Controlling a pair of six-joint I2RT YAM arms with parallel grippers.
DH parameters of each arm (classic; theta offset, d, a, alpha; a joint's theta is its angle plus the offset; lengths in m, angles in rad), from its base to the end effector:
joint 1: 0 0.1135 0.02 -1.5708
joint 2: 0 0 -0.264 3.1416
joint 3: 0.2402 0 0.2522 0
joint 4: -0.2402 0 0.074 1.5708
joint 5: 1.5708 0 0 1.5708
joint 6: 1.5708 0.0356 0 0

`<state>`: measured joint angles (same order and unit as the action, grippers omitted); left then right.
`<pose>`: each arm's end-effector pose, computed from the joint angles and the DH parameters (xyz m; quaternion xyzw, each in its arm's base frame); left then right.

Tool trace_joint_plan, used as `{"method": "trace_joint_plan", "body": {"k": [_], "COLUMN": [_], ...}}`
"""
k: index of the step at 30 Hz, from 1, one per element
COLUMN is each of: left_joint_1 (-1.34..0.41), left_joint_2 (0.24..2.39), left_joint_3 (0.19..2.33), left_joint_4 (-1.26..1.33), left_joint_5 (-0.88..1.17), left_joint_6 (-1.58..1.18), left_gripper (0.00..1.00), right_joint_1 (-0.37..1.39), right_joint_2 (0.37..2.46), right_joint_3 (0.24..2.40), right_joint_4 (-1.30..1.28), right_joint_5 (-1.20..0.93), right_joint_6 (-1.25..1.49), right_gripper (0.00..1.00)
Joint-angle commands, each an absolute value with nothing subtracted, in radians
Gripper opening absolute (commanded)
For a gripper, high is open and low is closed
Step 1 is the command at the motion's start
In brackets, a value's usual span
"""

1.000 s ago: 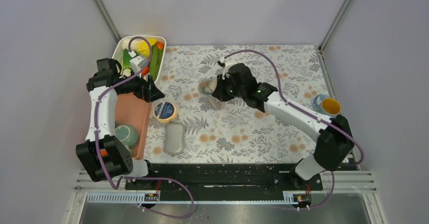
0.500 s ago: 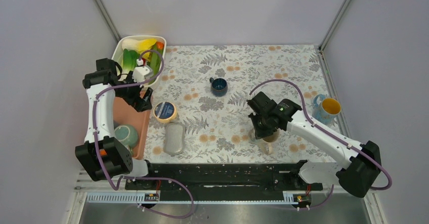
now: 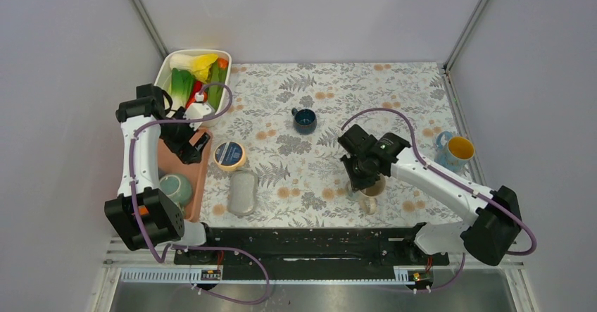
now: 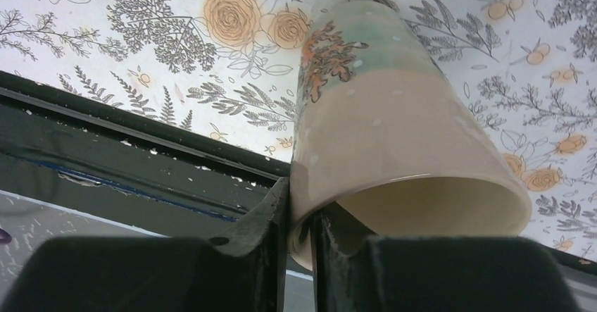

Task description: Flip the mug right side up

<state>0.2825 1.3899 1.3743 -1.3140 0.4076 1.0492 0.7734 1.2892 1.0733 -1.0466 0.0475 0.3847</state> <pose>0.2381 0.0544 0.3258 0.3862 0.8925 -0.0852 0.2168 0.1672 0.1609 0.2688 -0.1872 0.9700 0.0644 0.1413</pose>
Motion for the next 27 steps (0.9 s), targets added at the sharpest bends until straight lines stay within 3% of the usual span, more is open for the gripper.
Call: {"method": "trace_joint_plan", "body": {"k": [1,11,15,20,27], "left_joint_1": [0.281,0.282,0.282,0.282,0.281], "left_joint_2": [1.391,1.201,1.182,1.153,1.131], "left_joint_3": [1.373,1.124,1.073,0.96,0.842], "left_joint_4": [-1.339,-1.5,-1.553,-1.538,-1.381], "left_joint_5": [0.322,0.132,0.078,0.005,-0.067], "left_joint_6": [1.099,1.76,1.905,2.052,2.128], "left_gripper": [0.92,0.9,0.91,0.91,0.92], "right_joint_1": [0.778,0.776,0.778,0.778,0.777], "right_joint_2": [1.352,1.344,1.33,1.304,1.269], "right_joint_3": [1.091,1.14,1.174,1.194,1.184], "right_joint_4": [-1.025,-0.993,-0.993,-0.985,-0.954], "right_joint_5": [0.085,0.016,-0.03,-0.061,-0.11], "right_joint_6": [0.313,0.235,0.209,0.186,0.178], "right_gripper": [0.24,0.54,0.63,0.7,0.72]}}
